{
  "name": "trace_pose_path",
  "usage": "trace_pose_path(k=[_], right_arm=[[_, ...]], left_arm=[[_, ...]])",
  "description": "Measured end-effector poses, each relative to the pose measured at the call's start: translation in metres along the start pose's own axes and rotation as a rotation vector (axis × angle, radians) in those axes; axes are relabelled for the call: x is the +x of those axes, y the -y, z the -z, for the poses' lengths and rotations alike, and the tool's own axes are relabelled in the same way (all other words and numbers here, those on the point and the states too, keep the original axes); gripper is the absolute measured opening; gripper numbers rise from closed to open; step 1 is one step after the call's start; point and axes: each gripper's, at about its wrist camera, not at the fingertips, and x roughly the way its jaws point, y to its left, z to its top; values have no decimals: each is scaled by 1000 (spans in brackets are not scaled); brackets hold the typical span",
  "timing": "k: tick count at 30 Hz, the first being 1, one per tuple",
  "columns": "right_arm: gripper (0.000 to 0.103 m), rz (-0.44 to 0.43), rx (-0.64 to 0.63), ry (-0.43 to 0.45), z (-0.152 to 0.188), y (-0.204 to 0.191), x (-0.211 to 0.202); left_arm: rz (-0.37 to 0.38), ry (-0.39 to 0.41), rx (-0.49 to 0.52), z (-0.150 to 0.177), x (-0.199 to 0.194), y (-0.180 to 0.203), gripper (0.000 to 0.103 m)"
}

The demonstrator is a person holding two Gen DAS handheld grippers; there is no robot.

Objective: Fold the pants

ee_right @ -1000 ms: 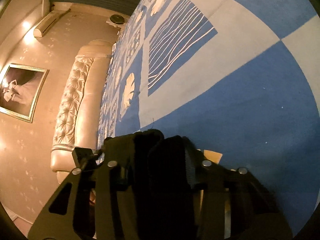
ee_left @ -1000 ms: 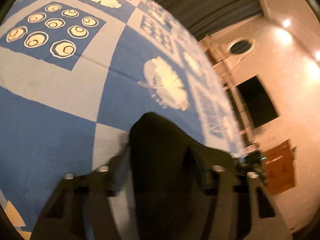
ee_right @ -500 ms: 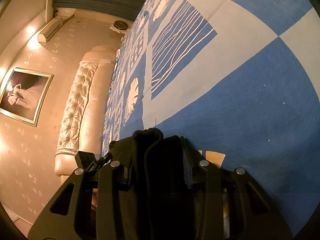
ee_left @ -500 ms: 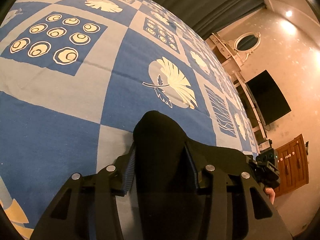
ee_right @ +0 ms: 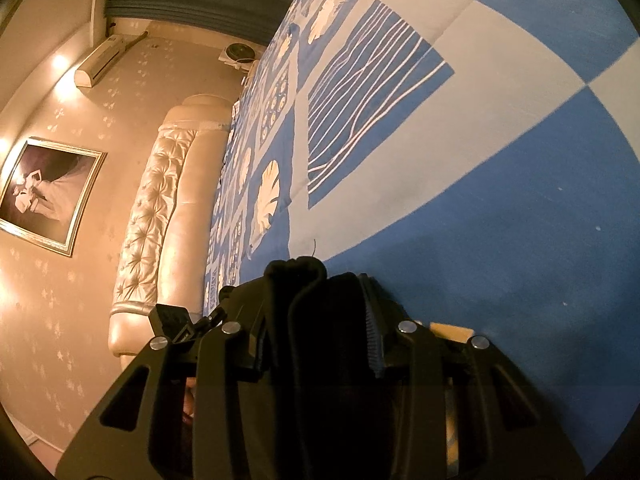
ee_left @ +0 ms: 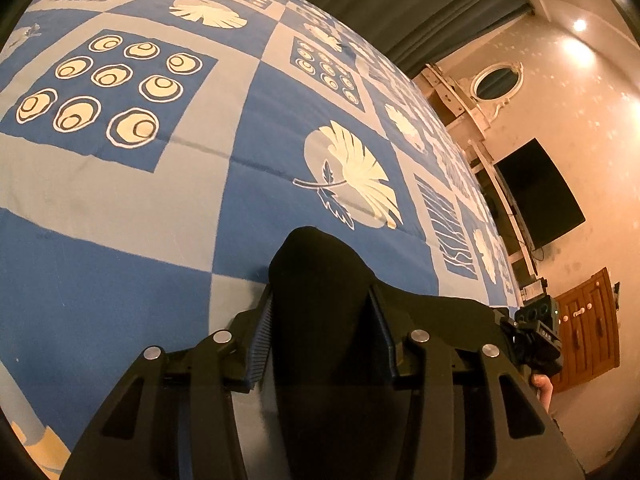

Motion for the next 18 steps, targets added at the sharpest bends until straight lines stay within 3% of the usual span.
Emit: trace_pose_path(k=[18], right_arm=[[36,-30,20,10,-15,-22,48]], left_arm=[[-14,19,-52,-31,-9,-31,44]])
